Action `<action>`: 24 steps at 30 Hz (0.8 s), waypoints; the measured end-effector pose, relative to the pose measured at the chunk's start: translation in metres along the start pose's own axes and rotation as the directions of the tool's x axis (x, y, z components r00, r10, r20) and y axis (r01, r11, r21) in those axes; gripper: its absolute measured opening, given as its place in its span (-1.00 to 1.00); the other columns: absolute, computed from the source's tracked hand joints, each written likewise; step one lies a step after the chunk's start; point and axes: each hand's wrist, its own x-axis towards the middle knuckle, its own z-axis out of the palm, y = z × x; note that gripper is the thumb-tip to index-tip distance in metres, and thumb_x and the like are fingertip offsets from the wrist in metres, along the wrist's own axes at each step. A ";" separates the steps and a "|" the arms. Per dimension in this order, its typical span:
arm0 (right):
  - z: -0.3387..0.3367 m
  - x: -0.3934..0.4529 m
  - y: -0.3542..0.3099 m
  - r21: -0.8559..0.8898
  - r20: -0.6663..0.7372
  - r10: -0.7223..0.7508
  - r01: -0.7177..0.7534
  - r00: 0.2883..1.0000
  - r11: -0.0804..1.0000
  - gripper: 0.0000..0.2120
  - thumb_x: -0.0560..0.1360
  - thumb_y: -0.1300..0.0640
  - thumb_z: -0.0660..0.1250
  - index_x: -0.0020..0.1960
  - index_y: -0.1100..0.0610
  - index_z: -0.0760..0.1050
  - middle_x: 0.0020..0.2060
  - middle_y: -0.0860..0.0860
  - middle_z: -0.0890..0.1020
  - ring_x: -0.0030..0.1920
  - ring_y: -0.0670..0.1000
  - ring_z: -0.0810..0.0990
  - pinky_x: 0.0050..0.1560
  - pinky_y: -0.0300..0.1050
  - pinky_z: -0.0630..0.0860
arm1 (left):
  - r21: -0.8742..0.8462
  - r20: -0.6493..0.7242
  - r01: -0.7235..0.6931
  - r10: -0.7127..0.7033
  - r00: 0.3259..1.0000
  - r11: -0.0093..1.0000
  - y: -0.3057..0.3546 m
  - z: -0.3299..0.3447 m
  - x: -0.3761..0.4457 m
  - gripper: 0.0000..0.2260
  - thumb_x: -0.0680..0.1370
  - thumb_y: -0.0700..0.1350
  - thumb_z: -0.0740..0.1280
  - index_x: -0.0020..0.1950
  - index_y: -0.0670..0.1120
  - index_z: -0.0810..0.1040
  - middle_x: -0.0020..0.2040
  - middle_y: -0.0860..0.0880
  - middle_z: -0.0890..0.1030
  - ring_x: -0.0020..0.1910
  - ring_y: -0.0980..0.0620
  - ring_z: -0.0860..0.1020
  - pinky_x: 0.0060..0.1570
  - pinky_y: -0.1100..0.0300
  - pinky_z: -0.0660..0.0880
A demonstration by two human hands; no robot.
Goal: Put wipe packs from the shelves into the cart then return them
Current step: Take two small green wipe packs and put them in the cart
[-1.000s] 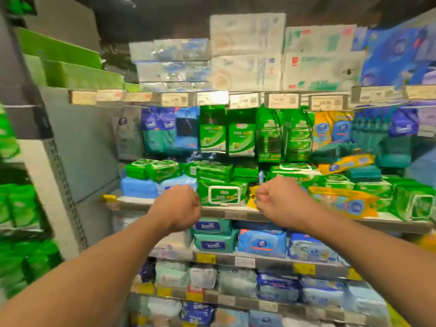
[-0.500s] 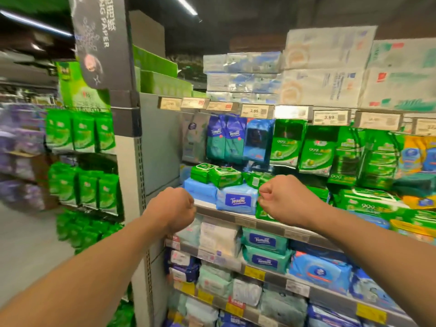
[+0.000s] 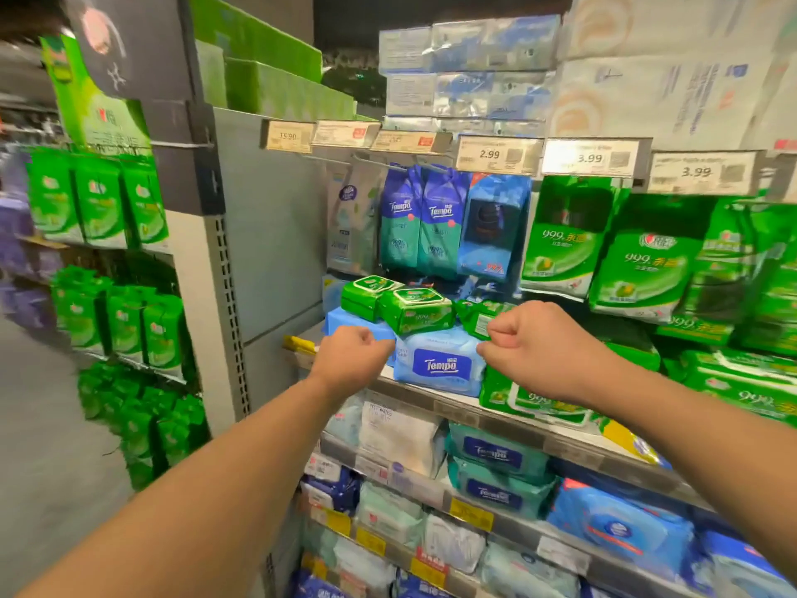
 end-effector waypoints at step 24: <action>0.094 0.130 0.092 0.325 0.059 -0.032 0.012 0.998 0.946 -0.45 0.44 0.10 0.44 -0.48 0.09 0.10 -0.60 -0.06 0.17 -0.50 -0.07 0.19 -0.40 -0.12 0.18 | -0.449 0.342 0.518 -0.396 0.852 0.728 0.017 0.041 0.140 -0.43 0.31 0.18 0.60 0.17 -0.10 0.58 -0.03 -0.08 0.73 -0.17 0.00 0.71 -0.33 0.19 0.60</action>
